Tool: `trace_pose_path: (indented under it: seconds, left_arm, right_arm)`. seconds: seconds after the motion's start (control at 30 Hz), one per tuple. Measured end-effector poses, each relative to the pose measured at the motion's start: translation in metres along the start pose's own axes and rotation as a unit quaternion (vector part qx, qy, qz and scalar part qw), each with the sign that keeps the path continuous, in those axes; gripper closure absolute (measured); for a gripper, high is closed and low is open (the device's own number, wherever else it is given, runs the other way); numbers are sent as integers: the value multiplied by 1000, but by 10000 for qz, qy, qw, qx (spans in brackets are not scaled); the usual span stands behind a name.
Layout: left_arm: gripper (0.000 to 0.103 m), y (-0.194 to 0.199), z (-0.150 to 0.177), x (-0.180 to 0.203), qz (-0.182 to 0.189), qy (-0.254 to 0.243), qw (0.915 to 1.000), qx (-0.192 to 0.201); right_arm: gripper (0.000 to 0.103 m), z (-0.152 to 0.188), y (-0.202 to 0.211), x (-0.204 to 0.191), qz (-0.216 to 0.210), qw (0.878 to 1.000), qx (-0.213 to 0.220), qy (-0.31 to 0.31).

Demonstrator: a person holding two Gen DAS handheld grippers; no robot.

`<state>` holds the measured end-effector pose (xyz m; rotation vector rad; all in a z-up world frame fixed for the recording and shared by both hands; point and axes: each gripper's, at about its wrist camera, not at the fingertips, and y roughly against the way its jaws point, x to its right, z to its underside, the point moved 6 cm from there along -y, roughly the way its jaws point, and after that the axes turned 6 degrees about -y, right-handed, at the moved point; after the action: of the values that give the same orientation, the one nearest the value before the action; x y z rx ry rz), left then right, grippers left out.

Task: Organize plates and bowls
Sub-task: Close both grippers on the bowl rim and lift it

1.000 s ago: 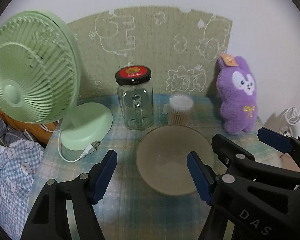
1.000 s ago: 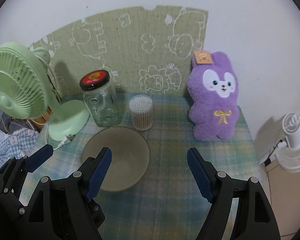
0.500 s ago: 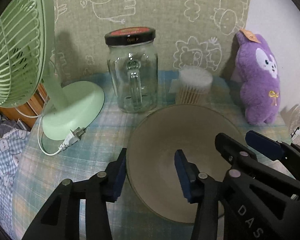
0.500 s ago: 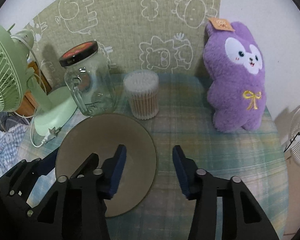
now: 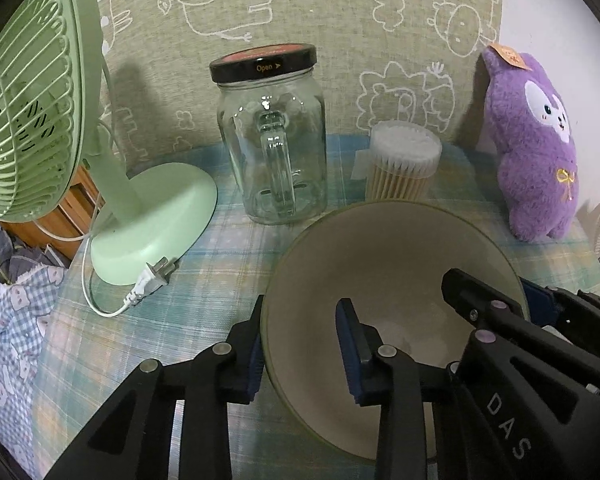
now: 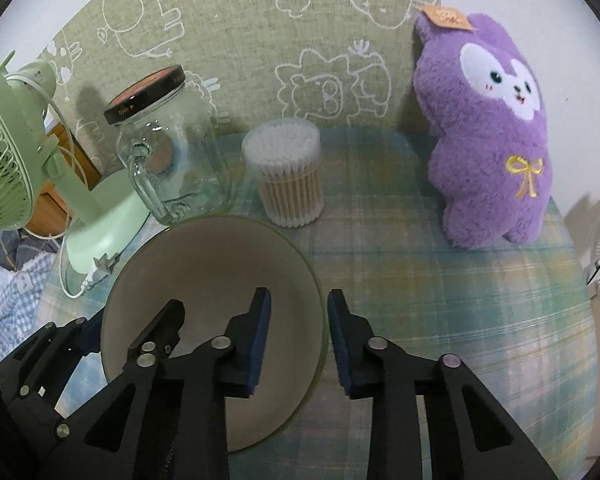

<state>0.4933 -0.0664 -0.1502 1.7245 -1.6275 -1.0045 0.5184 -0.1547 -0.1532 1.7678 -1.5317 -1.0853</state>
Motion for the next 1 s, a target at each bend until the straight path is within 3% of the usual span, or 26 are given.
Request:
trace_pose_path:
  seconds: [0.23, 0.67, 1.0]
  left_arm:
    - [80, 0, 1, -5, 85, 65, 9999, -97]
    - [81, 16, 12, -3, 152, -9, 9996, -251]
    - [81, 47, 25, -4, 166, -19, 9994, -294]
  right_arm:
    - [86, 1, 1, 4, 111, 9999, 28, -70]
    - [86, 14, 18, 7, 204, 9996, -107, -140]
    - [86, 30, 54, 3, 316, 9993, -107, -192]
